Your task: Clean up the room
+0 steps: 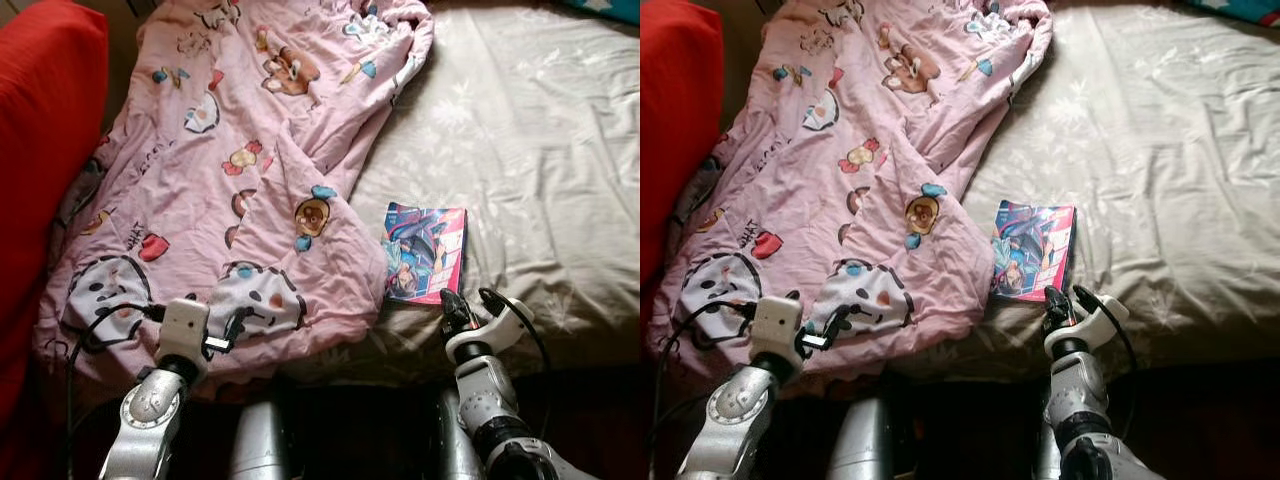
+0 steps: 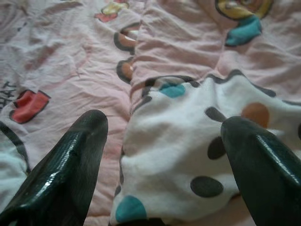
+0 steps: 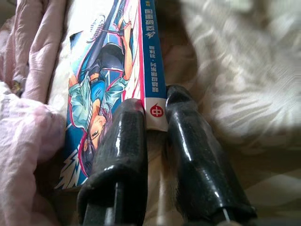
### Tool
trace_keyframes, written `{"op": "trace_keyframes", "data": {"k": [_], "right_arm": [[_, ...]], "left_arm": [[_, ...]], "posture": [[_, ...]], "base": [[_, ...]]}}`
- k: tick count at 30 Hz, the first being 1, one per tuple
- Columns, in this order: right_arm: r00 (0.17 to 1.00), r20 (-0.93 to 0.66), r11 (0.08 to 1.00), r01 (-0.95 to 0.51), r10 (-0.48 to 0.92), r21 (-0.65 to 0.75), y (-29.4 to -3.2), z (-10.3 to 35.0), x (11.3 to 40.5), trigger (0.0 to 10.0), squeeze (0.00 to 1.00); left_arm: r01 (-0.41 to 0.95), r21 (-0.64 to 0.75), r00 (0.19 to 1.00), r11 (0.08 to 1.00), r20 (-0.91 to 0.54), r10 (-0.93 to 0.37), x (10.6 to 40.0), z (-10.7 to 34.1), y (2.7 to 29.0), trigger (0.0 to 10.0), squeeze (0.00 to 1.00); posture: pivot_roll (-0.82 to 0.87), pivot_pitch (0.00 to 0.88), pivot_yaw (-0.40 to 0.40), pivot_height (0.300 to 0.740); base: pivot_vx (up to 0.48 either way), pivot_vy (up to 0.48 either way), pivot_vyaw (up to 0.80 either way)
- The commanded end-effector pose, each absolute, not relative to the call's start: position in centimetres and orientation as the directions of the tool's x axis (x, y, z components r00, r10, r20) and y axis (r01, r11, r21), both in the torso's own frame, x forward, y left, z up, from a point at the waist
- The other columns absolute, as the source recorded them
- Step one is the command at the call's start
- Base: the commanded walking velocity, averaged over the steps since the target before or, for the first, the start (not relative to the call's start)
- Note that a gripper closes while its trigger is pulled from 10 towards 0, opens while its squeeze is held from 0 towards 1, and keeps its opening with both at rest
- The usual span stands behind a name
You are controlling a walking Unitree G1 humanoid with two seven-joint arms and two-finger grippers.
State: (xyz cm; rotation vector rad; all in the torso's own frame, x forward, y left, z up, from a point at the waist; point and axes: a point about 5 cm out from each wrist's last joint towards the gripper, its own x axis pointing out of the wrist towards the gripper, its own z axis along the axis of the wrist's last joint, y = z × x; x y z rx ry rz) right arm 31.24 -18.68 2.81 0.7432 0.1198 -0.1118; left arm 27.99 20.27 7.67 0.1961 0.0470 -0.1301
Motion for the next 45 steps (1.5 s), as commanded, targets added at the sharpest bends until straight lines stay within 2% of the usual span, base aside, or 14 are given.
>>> {"op": "trace_keyframes", "data": {"k": [1,13,22,30,33,34,35,36,38,39,40,41,44,45], "right_arm": [[0.980,-0.156,0.741,0.197,-0.126,0.642,-19.7,2.4,30.5,0.0,0.00],[0.972,-0.164,0.769,0.232,-0.166,0.595,-20.2,1.2,28.6,0.0,0.00],[0.917,-0.309,0.604,0.398,-0.251,0.690,-20.8,-0.6,27.6,0.0,0.00],[0.880,-0.401,0.578,0.470,-0.253,0.667,-21.3,-1.6,26.8,0.0,0.00],[0.875,-0.414,0.585,0.478,-0.251,0.655,-21.4,-1.7,26.8,1.5,0.00],[0.874,-0.415,0.588,0.479,-0.251,0.652,-21.5,-1.7,26.8,5.0,0.00],[0.874,-0.416,0.590,0.479,-0.251,0.650,-21.5,-1.6,26.9,5.0,0.00],[0.875,-0.414,0.594,0.476,-0.249,0.649,-21.5,-1.6,27.0,10.0,0.00],[0.877,-0.411,0.598,0.473,-0.249,0.647,-21.6,-1.5,27.1,10.0,0.00],[0.882,-0.403,0.598,0.465,-0.245,0.653,-21.6,-1.3,27.2,10.0,0.62],[0.884,-0.399,0.597,0.461,-0.243,0.657,-21.6,-1.3,27.3,10.0,0.62],[0.886,-0.395,0.600,0.457,-0.242,0.657,-21.6,-1.2,27.3,10.0,1.00],[0.888,-0.390,0.611,0.452,-0.242,0.650,-21.5,-1.1,27.5,10.0,1.00],[0.888,-0.390,0.616,0.452,-0.242,0.645,-21.5,-1.0,27.6,10.0,0.71]], "left_arm": [[0.106,0.205,0.992,0.973,-0.089,-0.090,27.6,6.8,21.1,10.0,0.00],[0.082,0.198,0.994,0.977,-0.088,-0.066,28.0,5.9,21.2,10.0,0.00],[0.088,0.204,0.993,0.975,-0.090,-0.071,27.7,5.4,20.9,10.0,0.00],[0.100,0.221,0.993,0.970,-0.090,-0.082,27.5,5.1,20.9,10.0,0.00],[0.102,0.226,0.992,0.969,-0.090,-0.083,27.4,5.1,20.9,10.0,0.00],[0.102,0.227,0.992,0.969,-0.090,-0.083,27.4,5.1,20.9,10.0,0.00],[0.102,0.228,0.992,0.968,-0.090,-0.083,27.4,5.1,20.9,10.0,0.00],[0.102,0.230,0.992,0.968,-0.090,-0.084,27.3,5.1,21.0,10.0,0.00],[0.104,0.232,0.992,0.967,-0.092,-0.085,27.3,5.0,21.0,10.0,0.00],[0.106,0.234,0.992,0.966,-0.093,-0.086,27.2,5.0,20.9,10.0,0.00],[0.106,0.235,0.992,0.966,-0.094,-0.086,27.2,5.0,20.9,10.0,0.00],[0.107,0.236,0.992,0.966,-0.094,-0.087,27.2,4.9,20.9,10.0,0.00],[0.109,0.237,0.992,0.965,-0.094,-0.088,27.1,4.9,20.9,10.0,0.00],[0.111,0.239,0.991,0.965,-0.095,-0.090,27.1,4.9,20.9,10.0,0.00]], "posture": [[0.10,0.107,0.102,0.566],[0.06,0.084,0.072,0.566],[0.06,0.099,0.072,0.566],[0.07,0.111,0.074,0.566],[0.07,0.113,0.074,0.566],[0.07,0.115,0.075,0.566],[0.07,0.115,0.075,0.566],[0.08,0.117,0.076,0.566],[0.08,0.118,0.076,0.566],[0.08,0.120,0.078,0.566],[0.08,0.120,0.078,0.566],[0.08,0.120,0.078,0.566],[0.07,0.120,0.079,0.566],[0.07,0.120,0.079,0.566]], "base": [[0.000,0.000,0.00],[0.000,0.000,0.00],[0.000,0.000,0.00],[0.000,0.000,0.00],[0.000,0.000,0.00],[0.000,0.000,0.00],[0.000,0.000,0.00],[0.000,0.000,0.00],[0.000,0.000,0.00],[0.000,0.000,0.00],[0.000,0.000,0.00],[0.000,0.000,0.00],[0.000,0.000,0.00],[0.000,0.000,0.00]]}}
